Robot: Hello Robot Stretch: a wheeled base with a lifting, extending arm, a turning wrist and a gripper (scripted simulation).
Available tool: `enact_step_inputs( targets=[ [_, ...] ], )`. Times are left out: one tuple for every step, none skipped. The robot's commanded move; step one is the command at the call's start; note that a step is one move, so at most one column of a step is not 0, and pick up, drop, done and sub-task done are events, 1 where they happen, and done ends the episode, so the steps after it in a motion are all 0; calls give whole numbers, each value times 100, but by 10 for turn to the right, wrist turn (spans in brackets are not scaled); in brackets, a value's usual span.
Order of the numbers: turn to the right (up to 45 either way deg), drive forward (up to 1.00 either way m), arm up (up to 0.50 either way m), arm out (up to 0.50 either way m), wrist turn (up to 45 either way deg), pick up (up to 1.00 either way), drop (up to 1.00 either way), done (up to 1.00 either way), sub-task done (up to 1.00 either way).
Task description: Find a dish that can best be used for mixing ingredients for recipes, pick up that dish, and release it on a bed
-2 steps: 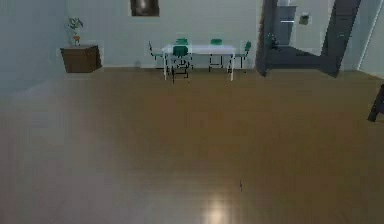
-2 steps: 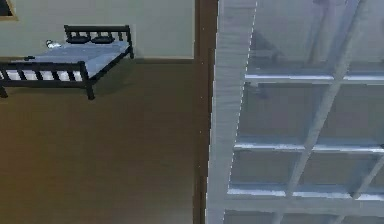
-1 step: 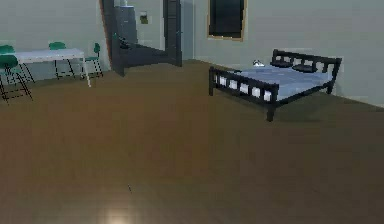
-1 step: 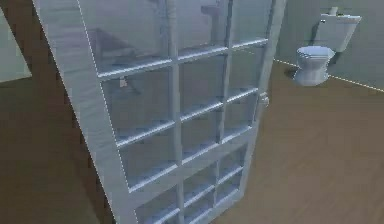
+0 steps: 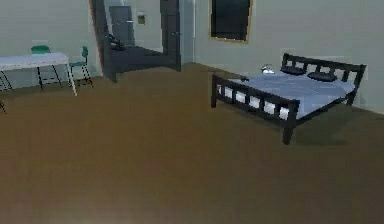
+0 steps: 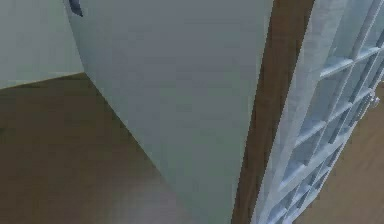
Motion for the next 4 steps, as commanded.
enact_step_inputs(
  targets=[
    [90, 0, 0, 0, 0, 0, 0, 0, 0],
    [0, 95, 0, 0, 0, 0, 0, 0, 0],
    [-240, 0, 0, 0, 0, 0, 0, 0, 0],
    [0, 100, 0, 0, 0, 0, 0, 0, 0]
  ],
)
